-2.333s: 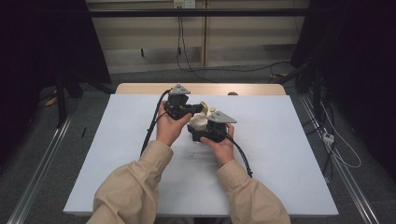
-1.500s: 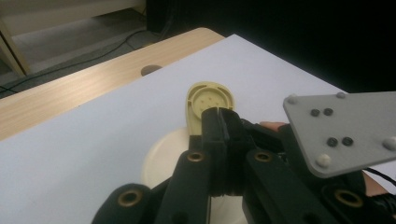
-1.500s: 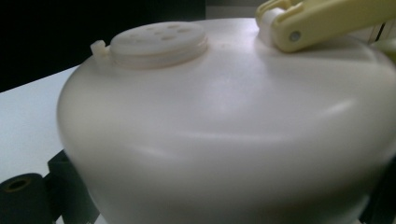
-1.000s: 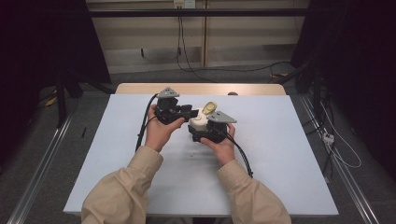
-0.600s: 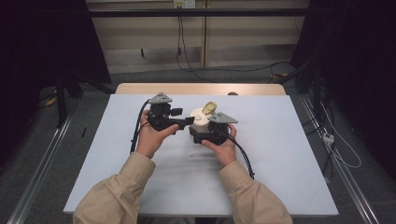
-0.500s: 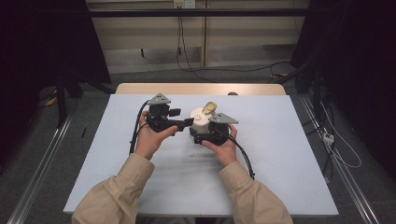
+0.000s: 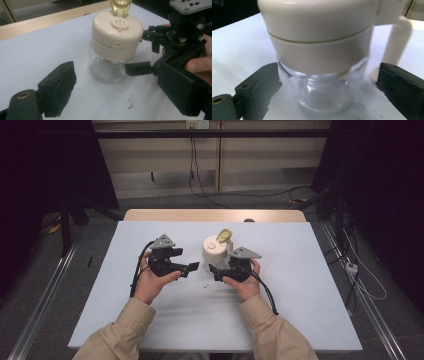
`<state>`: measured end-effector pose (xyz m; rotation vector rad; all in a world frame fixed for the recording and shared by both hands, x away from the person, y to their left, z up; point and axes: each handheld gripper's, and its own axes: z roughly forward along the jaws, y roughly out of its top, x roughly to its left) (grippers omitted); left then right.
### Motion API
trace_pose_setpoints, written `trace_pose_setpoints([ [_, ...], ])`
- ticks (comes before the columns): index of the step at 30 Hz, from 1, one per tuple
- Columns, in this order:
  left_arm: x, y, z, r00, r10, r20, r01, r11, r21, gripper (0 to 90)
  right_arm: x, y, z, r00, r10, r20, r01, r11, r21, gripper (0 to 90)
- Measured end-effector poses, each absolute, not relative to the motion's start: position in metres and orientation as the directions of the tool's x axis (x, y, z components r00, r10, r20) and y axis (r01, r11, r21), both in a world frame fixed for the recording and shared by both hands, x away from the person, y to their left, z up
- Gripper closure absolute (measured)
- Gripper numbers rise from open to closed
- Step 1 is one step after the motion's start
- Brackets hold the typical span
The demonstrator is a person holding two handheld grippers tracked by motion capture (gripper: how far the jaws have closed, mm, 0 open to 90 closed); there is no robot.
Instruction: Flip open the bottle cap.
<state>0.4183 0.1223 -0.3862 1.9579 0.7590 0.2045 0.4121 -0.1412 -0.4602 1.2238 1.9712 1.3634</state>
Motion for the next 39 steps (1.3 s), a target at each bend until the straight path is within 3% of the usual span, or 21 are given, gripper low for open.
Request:
trace_pose_setpoints([
  [27,0.405,0.180,-0.422,0.734,0.642,-0.222,0.453,-0.219,0.864,7.4,0.362,-0.182,-0.449,-0.519,0.850,0.096,0.401,0.143,0.905,5.1],
  [39,0.397,0.189,-0.427,0.734,0.647,-0.208,0.452,-0.236,0.860,6.1,0.339,-0.196,-0.444,-0.540,0.838,0.081,0.382,0.159,0.910,5.8],
])
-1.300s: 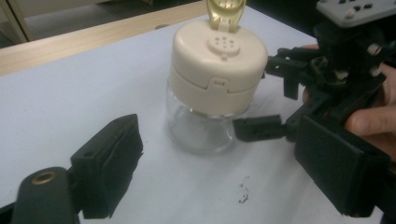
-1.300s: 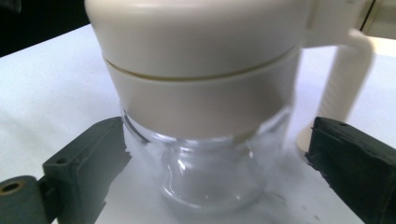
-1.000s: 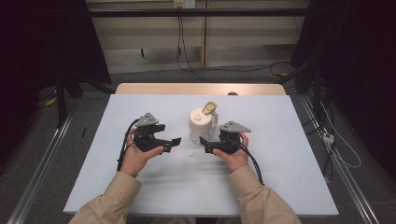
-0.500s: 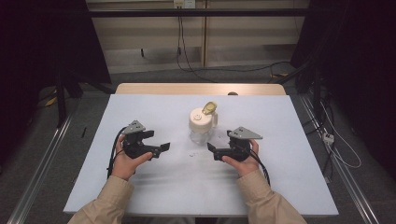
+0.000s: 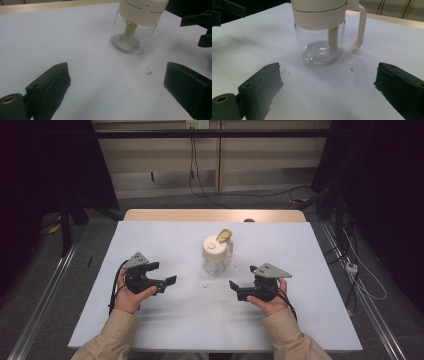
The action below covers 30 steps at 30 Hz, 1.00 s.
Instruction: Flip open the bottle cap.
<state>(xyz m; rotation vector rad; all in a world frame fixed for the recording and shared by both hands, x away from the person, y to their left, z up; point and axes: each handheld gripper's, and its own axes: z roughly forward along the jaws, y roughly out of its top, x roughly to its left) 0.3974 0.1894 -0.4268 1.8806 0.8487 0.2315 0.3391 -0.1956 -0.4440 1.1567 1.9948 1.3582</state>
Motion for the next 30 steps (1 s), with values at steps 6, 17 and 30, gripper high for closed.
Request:
trace_pose_setpoints([
  [6,0.392,0.196,-0.426,0.739,0.641,-0.208,0.448,-0.237,0.862,5.4,0.330,-0.205,-0.443,-0.539,0.836,0.099,0.389,0.143,0.910,5.7],
  [17,0.386,0.206,-0.430,0.733,0.644,-0.219,0.453,-0.222,0.864,5.4,0.318,-0.223,-0.443,-0.526,0.847,0.081,0.379,0.148,0.913,5.7],
  [30,0.381,0.208,-0.431,0.738,0.641,-0.212,0.452,-0.237,0.860,5.4,0.306,-0.239,-0.445,-0.535,0.841,0.085,0.387,0.154,0.909,6.4],
])
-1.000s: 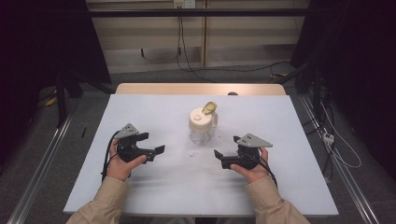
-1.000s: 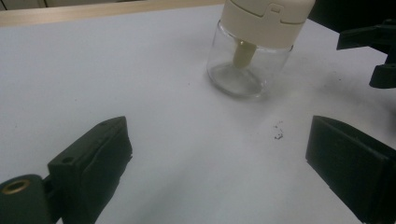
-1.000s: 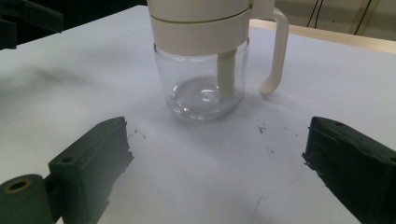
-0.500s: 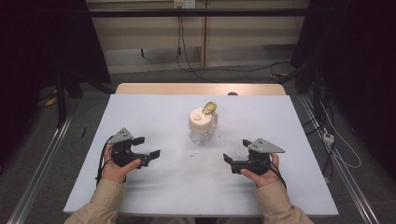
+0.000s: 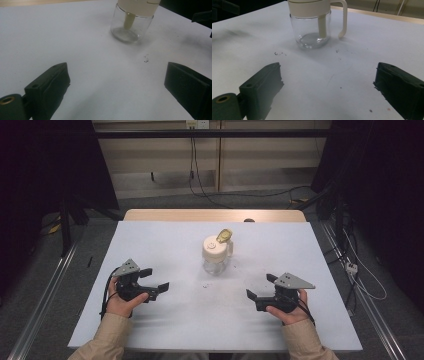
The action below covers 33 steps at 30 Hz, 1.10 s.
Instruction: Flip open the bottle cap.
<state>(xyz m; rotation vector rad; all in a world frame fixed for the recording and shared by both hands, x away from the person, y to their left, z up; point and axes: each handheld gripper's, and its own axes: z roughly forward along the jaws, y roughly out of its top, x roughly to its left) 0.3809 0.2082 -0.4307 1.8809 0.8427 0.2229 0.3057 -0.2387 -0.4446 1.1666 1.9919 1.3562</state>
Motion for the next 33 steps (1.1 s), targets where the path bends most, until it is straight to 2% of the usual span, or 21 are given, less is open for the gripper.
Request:
trace_pose_setpoints([
  [33,0.366,0.231,-0.434,0.717,0.657,-0.233,0.464,-0.199,0.863,5.5,0.282,-0.276,-0.450,-0.514,0.855,0.071,0.396,0.162,0.904,7.0],
])
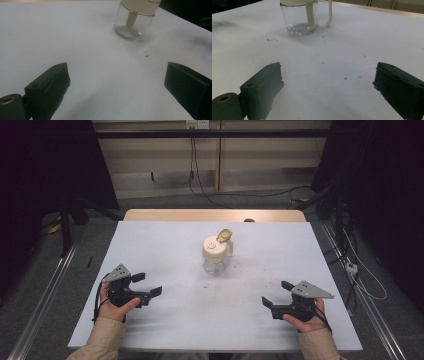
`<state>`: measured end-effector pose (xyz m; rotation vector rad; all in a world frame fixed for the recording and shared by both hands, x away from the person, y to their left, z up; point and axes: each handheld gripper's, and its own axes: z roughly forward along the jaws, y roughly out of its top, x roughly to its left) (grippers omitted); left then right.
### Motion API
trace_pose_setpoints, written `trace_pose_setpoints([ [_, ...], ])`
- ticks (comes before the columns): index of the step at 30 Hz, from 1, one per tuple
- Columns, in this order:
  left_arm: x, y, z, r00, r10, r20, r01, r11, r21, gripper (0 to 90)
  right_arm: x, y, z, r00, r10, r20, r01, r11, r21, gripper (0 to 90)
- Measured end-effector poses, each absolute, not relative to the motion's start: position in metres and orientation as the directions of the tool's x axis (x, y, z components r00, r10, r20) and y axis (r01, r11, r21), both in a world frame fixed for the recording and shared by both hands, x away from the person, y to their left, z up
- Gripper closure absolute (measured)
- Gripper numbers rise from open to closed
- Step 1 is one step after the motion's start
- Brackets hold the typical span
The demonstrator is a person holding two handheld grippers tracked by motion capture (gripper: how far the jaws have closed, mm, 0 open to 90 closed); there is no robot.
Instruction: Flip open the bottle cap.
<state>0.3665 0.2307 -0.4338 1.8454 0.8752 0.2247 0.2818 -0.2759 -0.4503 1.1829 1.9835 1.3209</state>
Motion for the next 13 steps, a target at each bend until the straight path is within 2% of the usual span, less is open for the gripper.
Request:
trace_pose_setpoints([
  [13,0.3635,0.2364,-0.4358,0.708,0.665,-0.238,0.470,-0.191,0.862,5.5,0.2818,-0.2779,-0.4509,-0.507,0.859,0.073,0.395,0.157,0.905,7.0],
])
